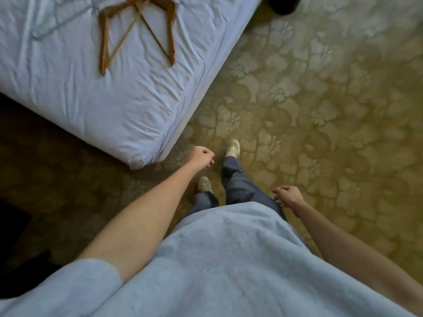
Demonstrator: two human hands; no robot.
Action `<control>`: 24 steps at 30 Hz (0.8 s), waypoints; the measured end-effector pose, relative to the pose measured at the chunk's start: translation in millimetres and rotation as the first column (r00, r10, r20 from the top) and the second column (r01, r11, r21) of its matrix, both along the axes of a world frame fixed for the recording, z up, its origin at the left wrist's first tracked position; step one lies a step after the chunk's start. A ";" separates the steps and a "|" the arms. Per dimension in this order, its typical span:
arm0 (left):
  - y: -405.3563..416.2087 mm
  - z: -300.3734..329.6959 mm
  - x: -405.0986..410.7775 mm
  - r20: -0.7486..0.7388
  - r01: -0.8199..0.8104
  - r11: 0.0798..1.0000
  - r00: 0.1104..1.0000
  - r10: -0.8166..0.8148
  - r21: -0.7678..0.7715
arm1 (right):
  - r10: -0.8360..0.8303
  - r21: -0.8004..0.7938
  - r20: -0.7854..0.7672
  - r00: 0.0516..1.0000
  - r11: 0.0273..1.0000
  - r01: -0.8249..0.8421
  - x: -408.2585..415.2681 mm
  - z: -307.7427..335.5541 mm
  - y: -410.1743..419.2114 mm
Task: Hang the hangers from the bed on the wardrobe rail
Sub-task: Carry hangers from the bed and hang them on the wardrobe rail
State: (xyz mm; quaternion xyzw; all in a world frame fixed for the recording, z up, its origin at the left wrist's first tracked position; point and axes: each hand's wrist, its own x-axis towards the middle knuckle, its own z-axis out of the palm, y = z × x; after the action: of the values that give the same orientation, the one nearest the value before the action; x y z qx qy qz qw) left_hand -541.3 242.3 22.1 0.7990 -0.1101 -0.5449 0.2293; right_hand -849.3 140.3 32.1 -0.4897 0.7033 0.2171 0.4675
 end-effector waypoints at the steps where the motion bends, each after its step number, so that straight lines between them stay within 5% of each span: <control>1: -28.5 1.9 10.1 0.006 0.022 1.000 1.000 -0.022 -0.009 | -0.028 0.007 -0.011 1.000 1.000 0.028 1.8 -1.7 -14.3; 6: -146.6 -8.8 62.8 0.020 0.107 0.994 0.994 -0.107 0.003 | -0.094 0.039 -0.022 0.995 0.995 0.095 38.4 -15.2 -104.6; 12: -223.7 -8.8 130.5 0.036 0.085 0.985 0.995 -0.091 0.149 | 0.025 0.004 0.048 0.999 1.000 -0.025 137.7 -10.7 -251.6; 24: -271.0 -21.9 227.7 0.044 -0.250 0.923 0.968 0.248 0.291 | 0.437 -0.157 0.331 0.836 0.899 -0.408 414.9 22.2 -452.3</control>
State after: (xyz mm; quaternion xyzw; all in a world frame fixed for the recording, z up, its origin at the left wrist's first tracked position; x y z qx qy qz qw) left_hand -313.6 -28.7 0.2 0.8335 0.0739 -0.5190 0.1746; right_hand -434.4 -312.0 54.4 -0.6823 0.4888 0.1938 0.5079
